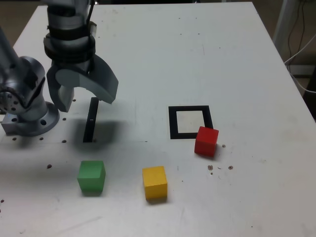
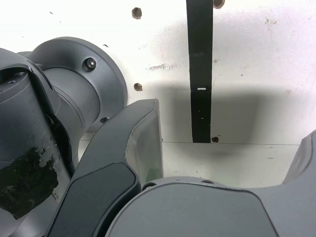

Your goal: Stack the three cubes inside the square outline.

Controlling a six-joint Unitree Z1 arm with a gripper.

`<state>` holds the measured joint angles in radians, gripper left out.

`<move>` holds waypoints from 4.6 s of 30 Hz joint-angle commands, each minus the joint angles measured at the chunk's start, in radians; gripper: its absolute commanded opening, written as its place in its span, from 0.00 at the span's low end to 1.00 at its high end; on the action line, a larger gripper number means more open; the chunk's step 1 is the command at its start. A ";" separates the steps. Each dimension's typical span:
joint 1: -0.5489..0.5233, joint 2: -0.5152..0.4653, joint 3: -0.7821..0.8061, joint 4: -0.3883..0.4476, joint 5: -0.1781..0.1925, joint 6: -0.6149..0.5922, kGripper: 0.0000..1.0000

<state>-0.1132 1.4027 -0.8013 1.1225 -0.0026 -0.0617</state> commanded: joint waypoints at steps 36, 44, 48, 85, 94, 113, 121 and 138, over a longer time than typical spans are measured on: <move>-0.201 0.400 -0.647 0.153 0.073 -0.033 0.97; -0.239 0.558 -0.772 0.158 0.081 -0.004 0.97; -0.236 0.619 -0.798 0.146 0.078 0.035 0.96; -0.201 0.787 -0.888 0.117 0.109 0.194 0.54; -0.196 0.796 -0.895 0.116 0.095 0.194 0.42; -0.128 0.656 -0.745 0.067 0.080 0.124 0.28; -0.063 0.597 -0.654 0.003 0.052 0.100 0.28; 0.024 0.636 -0.668 0.002 0.056 0.092 0.28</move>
<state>-0.0925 2.0325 -1.4649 1.1219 0.0523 0.0321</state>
